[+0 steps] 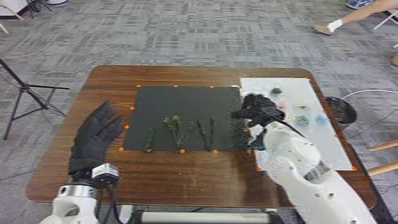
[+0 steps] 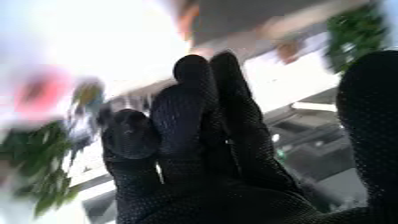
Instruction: Arrange flowers
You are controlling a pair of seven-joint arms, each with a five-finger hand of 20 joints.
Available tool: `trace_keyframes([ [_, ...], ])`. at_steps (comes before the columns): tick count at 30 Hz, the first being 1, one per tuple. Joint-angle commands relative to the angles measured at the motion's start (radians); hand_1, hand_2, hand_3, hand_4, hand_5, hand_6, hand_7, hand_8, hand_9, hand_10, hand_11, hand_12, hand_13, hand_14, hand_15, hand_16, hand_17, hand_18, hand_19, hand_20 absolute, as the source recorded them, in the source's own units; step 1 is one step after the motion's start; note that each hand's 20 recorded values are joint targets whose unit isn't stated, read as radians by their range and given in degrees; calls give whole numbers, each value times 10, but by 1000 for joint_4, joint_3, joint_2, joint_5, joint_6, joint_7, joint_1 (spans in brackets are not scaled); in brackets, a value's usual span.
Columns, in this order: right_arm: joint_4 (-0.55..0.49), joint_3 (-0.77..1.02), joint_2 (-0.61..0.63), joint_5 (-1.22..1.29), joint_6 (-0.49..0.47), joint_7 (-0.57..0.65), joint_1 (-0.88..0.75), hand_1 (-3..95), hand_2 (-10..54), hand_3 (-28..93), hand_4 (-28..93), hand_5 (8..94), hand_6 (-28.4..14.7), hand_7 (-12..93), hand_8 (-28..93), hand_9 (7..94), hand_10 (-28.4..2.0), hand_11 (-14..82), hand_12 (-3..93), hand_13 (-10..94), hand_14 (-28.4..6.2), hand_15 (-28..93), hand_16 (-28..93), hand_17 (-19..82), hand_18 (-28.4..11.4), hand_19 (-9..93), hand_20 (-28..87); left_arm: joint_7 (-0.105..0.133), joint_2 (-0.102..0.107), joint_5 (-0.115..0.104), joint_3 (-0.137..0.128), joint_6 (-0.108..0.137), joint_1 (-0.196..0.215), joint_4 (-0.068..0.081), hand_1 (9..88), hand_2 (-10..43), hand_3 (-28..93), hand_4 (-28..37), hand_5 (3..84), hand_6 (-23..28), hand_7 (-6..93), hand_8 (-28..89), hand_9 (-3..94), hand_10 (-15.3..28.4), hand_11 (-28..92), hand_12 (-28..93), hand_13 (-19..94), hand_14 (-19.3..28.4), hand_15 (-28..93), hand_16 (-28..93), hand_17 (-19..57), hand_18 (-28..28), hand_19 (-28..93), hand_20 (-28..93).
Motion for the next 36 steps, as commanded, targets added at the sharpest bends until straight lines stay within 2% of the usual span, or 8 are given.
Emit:
trace_keyframes([
  [1, -29, 183, 189, -2, -49, -17, -54, 214, -95, 774, -242, 437, -105, 263, -102, 443, -176, 334, 259, 486, -162, 802, 313, 290, -221, 929, 567, 8, -9, -6, -3, -7, 31, -10, 242, -24, 675, -275, 263, 15, 212, -111, 247, 110, 149, 171, 218, 144, 197, 47, -121, 210, 445, 63],
  [10, -33, 248, 260, -27, -56, -107, -159, 230, -95, 787, -275, 430, -101, 249, -89, 443, -161, 298, 250, 467, -156, 800, 298, 268, -224, 912, 566, 15, -8, -6, 1, -3, 23, -7, 243, -24, 675, -276, 262, 15, 212, -111, 246, 109, 148, 171, 218, 144, 198, 47, -121, 210, 445, 63],
  [15, -13, 197, 269, -75, -69, -129, -154, 256, -95, 797, -282, 466, -70, 304, -114, 491, -137, 324, 249, 479, -145, 799, 292, 261, -219, 900, 572, 18, -8, -9, -2, 0, 25, -6, 244, -22, 673, -276, 262, 15, 212, -111, 246, 110, 149, 172, 217, 143, 197, 47, -121, 211, 445, 63],
  [24, 69, 134, 279, -161, -80, -146, -118, 261, -95, 797, -283, 476, -64, 311, -121, 502, -134, 326, 248, 491, -144, 794, 292, 256, -221, 887, 573, 10, -14, -10, 1, 2, 23, -6, 241, -24, 674, -275, 262, 15, 212, -111, 246, 110, 148, 171, 218, 143, 197, 47, -121, 210, 446, 63],
  [28, 120, 67, 304, -287, 46, -92, -107, 269, -95, 808, -283, 474, -63, 315, -122, 496, -138, 337, 255, 496, -142, 796, 290, 263, -218, 890, 571, 11, -14, -8, 0, 4, 26, -8, 241, -24, 675, -276, 262, 15, 212, -111, 246, 111, 149, 171, 217, 144, 199, 48, -121, 210, 445, 63],
  [32, 149, 45, 301, -281, 195, -102, -103, 332, -95, 830, -280, 510, -39, 411, -144, 531, -139, 465, 287, 536, -125, 798, 305, 296, -211, 914, 555, 12, -17, -10, -1, 7, 28, -9, 242, -24, 676, -276, 262, 15, 212, -111, 247, 111, 150, 171, 218, 144, 197, 47, -121, 210, 445, 64],
  [34, 153, 42, 299, -267, 242, -129, -103, 403, -95, 801, -282, 539, -23, 479, -10, 599, -119, 430, 384, 575, -117, 791, 325, 314, -207, 927, 543, 14, -16, -11, -4, 8, 31, -10, 242, -24, 675, -276, 262, 15, 212, -111, 247, 111, 149, 171, 218, 143, 197, 47, -121, 210, 445, 64],
  [36, 148, 42, 299, -259, 262, -160, -105, 463, -82, 787, -282, 621, -4, 512, 72, 705, -95, 374, 494, 633, -108, 786, 346, 340, -203, 931, 549, 16, -16, -10, -6, 9, 32, -12, 242, -24, 675, -276, 263, 15, 212, -111, 246, 111, 149, 171, 218, 143, 196, 47, -121, 210, 445, 64],
])
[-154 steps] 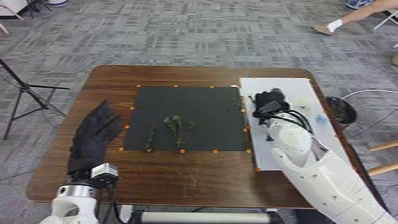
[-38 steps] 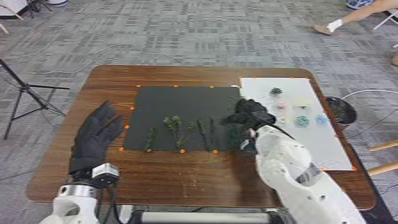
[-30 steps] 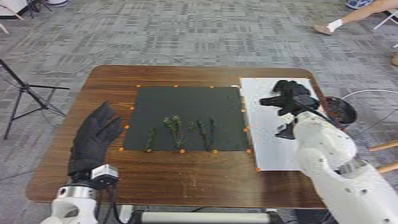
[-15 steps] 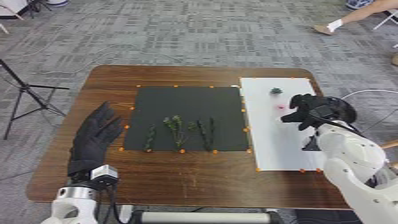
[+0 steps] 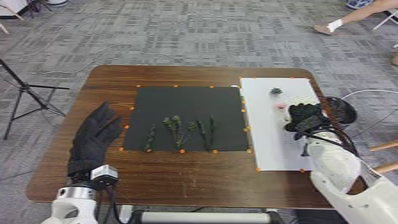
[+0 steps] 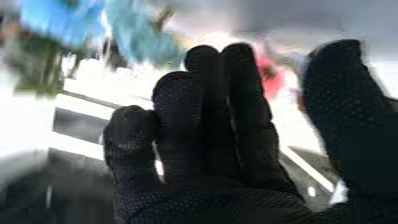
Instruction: Arrange flowers
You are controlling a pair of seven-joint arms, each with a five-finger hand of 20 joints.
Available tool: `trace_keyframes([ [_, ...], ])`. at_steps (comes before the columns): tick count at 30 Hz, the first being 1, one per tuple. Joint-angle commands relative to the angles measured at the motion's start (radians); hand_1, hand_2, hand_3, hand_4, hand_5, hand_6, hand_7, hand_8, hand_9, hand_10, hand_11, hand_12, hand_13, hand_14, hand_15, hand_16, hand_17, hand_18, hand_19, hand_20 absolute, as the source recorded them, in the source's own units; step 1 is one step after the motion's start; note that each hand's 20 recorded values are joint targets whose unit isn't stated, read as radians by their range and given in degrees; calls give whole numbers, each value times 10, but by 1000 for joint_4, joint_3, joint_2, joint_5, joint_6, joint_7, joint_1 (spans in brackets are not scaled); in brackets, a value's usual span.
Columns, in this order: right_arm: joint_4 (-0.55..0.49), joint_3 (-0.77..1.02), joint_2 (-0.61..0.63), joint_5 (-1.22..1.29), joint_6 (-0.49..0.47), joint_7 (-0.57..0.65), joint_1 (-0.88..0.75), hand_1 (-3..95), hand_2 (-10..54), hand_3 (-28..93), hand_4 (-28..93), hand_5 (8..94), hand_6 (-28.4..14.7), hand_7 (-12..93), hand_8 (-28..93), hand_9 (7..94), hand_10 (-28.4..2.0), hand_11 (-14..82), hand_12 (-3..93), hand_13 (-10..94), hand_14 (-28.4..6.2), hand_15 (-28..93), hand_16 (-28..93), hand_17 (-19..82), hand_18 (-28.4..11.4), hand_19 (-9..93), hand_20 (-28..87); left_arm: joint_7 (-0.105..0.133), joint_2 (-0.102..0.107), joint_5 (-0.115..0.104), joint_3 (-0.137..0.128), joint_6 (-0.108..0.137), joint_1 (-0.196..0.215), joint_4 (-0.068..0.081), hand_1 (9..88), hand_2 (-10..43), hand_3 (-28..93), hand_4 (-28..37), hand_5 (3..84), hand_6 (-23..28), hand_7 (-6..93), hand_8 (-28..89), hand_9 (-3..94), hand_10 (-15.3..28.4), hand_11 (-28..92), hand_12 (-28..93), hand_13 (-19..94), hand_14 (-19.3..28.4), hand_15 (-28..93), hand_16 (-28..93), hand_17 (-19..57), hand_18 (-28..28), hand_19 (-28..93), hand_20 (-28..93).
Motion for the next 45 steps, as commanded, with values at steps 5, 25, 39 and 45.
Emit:
trace_keyframes([
  [5, -53, 15, -4, 62, 11, -55, -11, 456, -94, 792, -276, 626, 1, 513, 89, 720, -90, 355, 535, 636, -106, 789, 373, 342, -202, 932, 558, 4, -13, -6, -3, 7, 21, -9, 243, -23, 674, -275, 262, 15, 212, -111, 246, 110, 149, 171, 218, 143, 197, 48, -121, 211, 446, 64],
  [25, 14, -16, -16, 16, -42, -67, 15, 345, -95, 853, -261, 521, -26, 468, -168, 539, -136, 516, 323, 534, -124, 796, 339, 294, -205, 915, 557, -1, -13, -7, 5, 8, 7, -2, 244, -21, 675, -275, 263, 16, 211, -111, 246, 111, 149, 170, 218, 144, 197, 48, -121, 210, 445, 63],
  [39, 36, -78, -39, 0, -14, -38, 59, 323, -95, 818, -280, 512, -24, 473, -175, 542, -139, 536, 329, 544, -121, 795, 331, 291, -206, 913, 556, 5, -7, -6, 5, -3, 6, -1, 244, -18, 673, -273, 263, 15, 212, -111, 248, 111, 152, 170, 217, 144, 199, 47, -121, 211, 446, 63],
  [45, 42, -94, -47, -11, 1, -6, 79, 286, -95, 798, -282, 494, -31, 468, -171, 532, -143, 545, 346, 547, -124, 794, 337, 295, -209, 917, 554, 6, -5, -6, 8, -4, -1, 3, 244, -19, 677, -274, 265, 16, 211, -111, 249, 112, 152, 169, 218, 144, 198, 47, -121, 210, 446, 63],
])
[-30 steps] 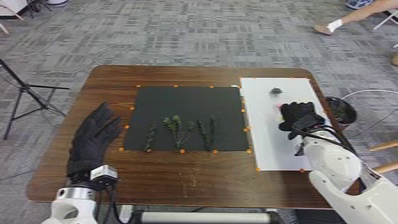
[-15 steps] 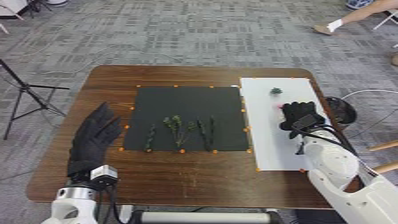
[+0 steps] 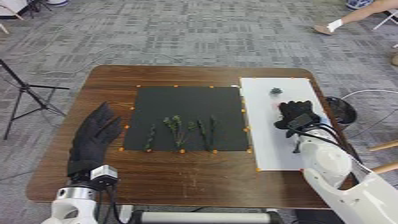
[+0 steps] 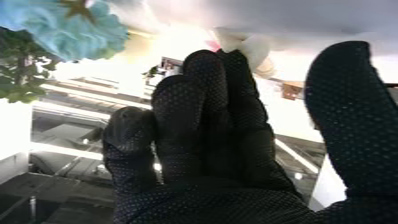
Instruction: Arrange flowers
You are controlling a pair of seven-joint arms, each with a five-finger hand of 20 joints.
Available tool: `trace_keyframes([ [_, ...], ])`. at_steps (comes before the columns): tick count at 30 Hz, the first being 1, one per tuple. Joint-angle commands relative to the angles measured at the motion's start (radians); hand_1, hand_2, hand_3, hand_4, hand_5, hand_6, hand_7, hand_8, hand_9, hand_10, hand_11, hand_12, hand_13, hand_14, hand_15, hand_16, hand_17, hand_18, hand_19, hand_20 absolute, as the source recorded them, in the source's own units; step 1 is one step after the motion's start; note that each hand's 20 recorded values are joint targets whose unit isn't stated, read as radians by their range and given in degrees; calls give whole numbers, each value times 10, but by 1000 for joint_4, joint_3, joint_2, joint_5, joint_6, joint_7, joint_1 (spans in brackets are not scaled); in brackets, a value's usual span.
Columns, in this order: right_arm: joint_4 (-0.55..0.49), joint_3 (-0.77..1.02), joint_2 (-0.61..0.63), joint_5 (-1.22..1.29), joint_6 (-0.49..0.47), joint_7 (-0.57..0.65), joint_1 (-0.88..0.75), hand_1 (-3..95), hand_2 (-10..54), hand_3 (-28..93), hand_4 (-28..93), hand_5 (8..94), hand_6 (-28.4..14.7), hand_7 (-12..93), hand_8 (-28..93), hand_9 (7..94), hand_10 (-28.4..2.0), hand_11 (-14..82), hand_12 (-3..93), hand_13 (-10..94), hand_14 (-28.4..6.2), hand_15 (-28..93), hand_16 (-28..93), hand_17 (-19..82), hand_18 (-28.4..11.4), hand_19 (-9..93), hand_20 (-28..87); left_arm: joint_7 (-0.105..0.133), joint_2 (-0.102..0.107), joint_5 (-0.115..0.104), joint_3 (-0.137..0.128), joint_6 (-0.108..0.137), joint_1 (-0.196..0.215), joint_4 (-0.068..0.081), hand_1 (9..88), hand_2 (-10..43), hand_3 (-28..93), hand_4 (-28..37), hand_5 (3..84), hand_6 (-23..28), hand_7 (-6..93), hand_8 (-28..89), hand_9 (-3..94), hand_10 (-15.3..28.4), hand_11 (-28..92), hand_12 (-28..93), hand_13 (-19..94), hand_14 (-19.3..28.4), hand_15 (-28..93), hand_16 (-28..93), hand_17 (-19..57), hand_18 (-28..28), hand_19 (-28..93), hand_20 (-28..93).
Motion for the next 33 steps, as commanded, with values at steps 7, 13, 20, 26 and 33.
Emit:
trace_keyframes([
  [7, 22, -33, -22, -44, 51, 58, 18, 280, -95, 805, -283, 493, -36, 473, -167, 521, -147, 578, 375, 549, -126, 795, 341, 297, -213, 919, 552, 6, 1, -4, 9, -5, -1, 3, 244, -18, 676, -275, 266, 16, 211, -111, 250, 112, 154, 168, 218, 144, 198, 47, -120, 210, 445, 63],
  [13, 49, -51, -41, -52, 80, 52, 40, 283, -95, 813, -283, 451, -50, 497, -177, 490, -156, 614, 420, 548, -130, 799, 348, 301, -214, 924, 549, 4, 0, -5, 11, -7, -2, 3, 244, -17, 677, -276, 265, 16, 211, -111, 250, 112, 153, 167, 218, 143, 199, 47, -121, 210, 445, 63],
  [20, 100, -71, -72, -85, 71, 39, 74, 299, -95, 820, -283, 449, -49, 500, -184, 483, -155, 629, 423, 548, -129, 803, 347, 301, -215, 926, 546, -4, -4, -3, 15, -9, -11, 7, 244, -17, 677, -275, 264, 16, 212, -111, 249, 111, 152, 168, 218, 143, 199, 46, -121, 210, 445, 63],
  [26, 110, -59, -73, -103, 41, 50, 63, 353, -95, 840, -282, 493, -31, 493, -183, 515, -145, 620, 409, 556, -121, 803, 347, 303, -211, 925, 543, -7, -8, -3, 13, -8, -7, 6, 245, -16, 678, -274, 265, 16, 211, -111, 249, 111, 153, 168, 218, 144, 199, 46, -121, 210, 446, 64],
  [33, 110, -49, -76, -112, 6, 52, 56, 388, -95, 823, -283, 495, -22, 502, -76, 527, -134, 582, 480, 570, -111, 799, 354, 305, -207, 922, 539, -7, -9, -5, 13, -5, -7, 6, 245, -17, 679, -275, 265, 16, 211, -111, 249, 111, 152, 168, 218, 144, 200, 46, -121, 211, 446, 63],
])
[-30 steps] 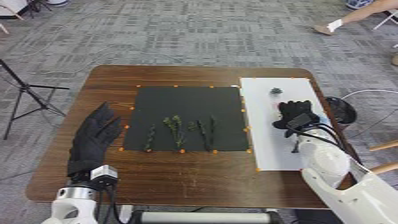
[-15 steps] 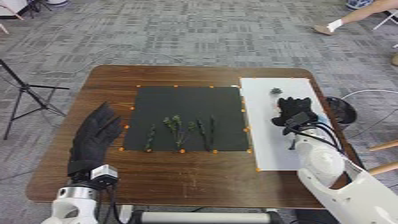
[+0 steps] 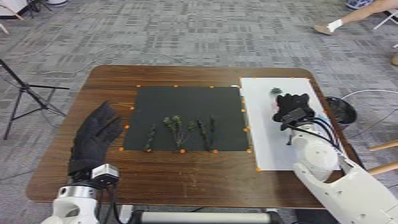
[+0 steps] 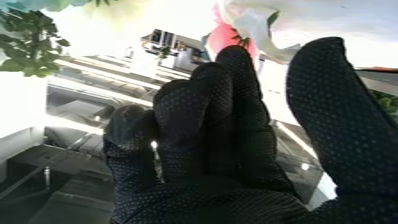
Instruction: Arrange flowers
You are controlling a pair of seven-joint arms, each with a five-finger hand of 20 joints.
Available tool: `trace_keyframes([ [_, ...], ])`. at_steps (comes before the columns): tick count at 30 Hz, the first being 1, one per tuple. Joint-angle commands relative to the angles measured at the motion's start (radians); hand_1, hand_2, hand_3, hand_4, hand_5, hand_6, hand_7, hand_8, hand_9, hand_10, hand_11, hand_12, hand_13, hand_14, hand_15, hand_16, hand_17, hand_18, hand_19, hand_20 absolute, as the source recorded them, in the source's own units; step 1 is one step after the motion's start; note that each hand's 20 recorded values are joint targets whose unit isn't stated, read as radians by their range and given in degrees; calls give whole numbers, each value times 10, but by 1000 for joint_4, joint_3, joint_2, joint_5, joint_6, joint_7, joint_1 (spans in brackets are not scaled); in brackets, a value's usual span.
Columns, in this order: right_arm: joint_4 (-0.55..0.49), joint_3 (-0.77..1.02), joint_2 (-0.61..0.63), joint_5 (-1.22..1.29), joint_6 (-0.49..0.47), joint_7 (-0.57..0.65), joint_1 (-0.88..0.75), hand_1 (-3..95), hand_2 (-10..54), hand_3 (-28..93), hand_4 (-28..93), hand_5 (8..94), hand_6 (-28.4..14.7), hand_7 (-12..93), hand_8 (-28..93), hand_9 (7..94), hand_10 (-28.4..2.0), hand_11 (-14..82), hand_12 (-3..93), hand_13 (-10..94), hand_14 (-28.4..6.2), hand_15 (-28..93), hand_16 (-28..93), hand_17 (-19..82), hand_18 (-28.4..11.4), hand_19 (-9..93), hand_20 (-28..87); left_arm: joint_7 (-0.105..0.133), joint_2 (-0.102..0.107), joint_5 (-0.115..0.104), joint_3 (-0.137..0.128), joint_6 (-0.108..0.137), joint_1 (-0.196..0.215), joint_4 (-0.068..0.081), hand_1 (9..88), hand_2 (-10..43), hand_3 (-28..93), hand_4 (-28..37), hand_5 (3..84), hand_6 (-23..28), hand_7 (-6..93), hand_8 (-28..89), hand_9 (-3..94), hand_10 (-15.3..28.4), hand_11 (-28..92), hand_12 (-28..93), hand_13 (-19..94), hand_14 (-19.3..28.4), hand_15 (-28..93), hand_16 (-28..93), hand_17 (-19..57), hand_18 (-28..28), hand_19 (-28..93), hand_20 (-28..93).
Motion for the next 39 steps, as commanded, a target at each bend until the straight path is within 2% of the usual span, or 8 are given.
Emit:
trace_keyframes([
  [1, 26, 4, -6, -21, -57, 5, -28, 388, -95, 823, -283, 495, -22, 500, -68, 528, -134, 581, 483, 570, -110, 798, 355, 305, -208, 922, 539, -3, -11, -5, 6, -4, 9, -2, 245, -17, 680, -275, 265, 16, 211, -111, 249, 111, 152, 168, 218, 144, 200, 46, -121, 211, 446, 63],
  [6, 36, 3, -14, -31, -85, 6, -22, 380, -95, 823, -283, 502, -21, 496, -106, 529, -134, 587, 473, 571, -110, 797, 358, 305, -208, 921, 541, -3, -13, -5, 5, -3, 10, -3, 245, -16, 681, -276, 264, 15, 213, -111, 249, 111, 152, 168, 218, 144, 199, 46, -121, 210, 446, 63],
  [11, 47, 2, -17, -36, -97, 0, -15, 391, -95, 810, -283, 519, -18, 485, 11, 554, -126, 560, 478, 581, -108, 793, 356, 303, -206, 917, 544, -3, -15, -4, 2, -1, 14, -5, 245, -15, 681, -277, 264, 15, 213, -112, 249, 111, 151, 168, 218, 144, 199, 47, -121, 211, 446, 63],
  [14, 47, 1, -15, -36, -94, 0, -16, 447, -95, 772, -282, 554, -10, 511, 65, 618, -101, 484, 549, 607, -101, 785, 362, 310, -205, 917, 539, -1, -15, -5, 1, 1, 16, -6, 245, -16, 682, -276, 263, 15, 214, -112, 249, 112, 152, 168, 218, 144, 199, 46, -121, 210, 446, 63],
  [18, 45, -1, -11, -29, -73, -8, -12, 503, -95, 801, -278, 623, 8, 516, 79, 693, -85, 443, 597, 648, -96, 782, 369, 338, -205, 928, 534, 3, -13, -5, 0, 3, 17, -7, 245, -15, 683, -276, 264, 15, 213, -112, 249, 111, 152, 168, 218, 144, 198, 46, -121, 210, 446, 62],
  [26, 1, -22, 23, 8, -16, -38, 18, 510, -95, 818, -274, 657, 3, 511, 83, 719, -78, 447, 604, 677, -93, 784, 377, 361, -206, 932, 551, 5, 4, -12, -9, 3, 7, -12, 247, -14, 683, -277, 264, 15, 213, -112, 250, 111, 153, 169, 218, 144, 198, 47, -121, 211, 445, 63],
  [33, -20, -153, -26, 64, 28, -102, 212, 509, -95, 820, -265, 665, 1, 507, 88, 723, -79, 445, 614, 681, -92, 783, 386, 365, -205, 932, 559, -2, 91, -10, -18, 20, -45, -3, 248, -14, 683, -277, 265, 16, 213, -112, 251, 112, 152, 167, 219, 144, 199, 47, -120, 210, 445, 63],
  [39, -31, -287, -161, 109, 72, -164, 373, 506, -95, 821, -257, 667, 0, 505, 89, 723, -79, 445, 615, 681, -92, 782, 393, 365, -205, 932, 563, 5, 177, -14, -17, 8, -122, 8, 246, -14, 684, -277, 265, 15, 212, -111, 251, 112, 151, 167, 219, 145, 201, 46, -120, 210, 445, 63],
])
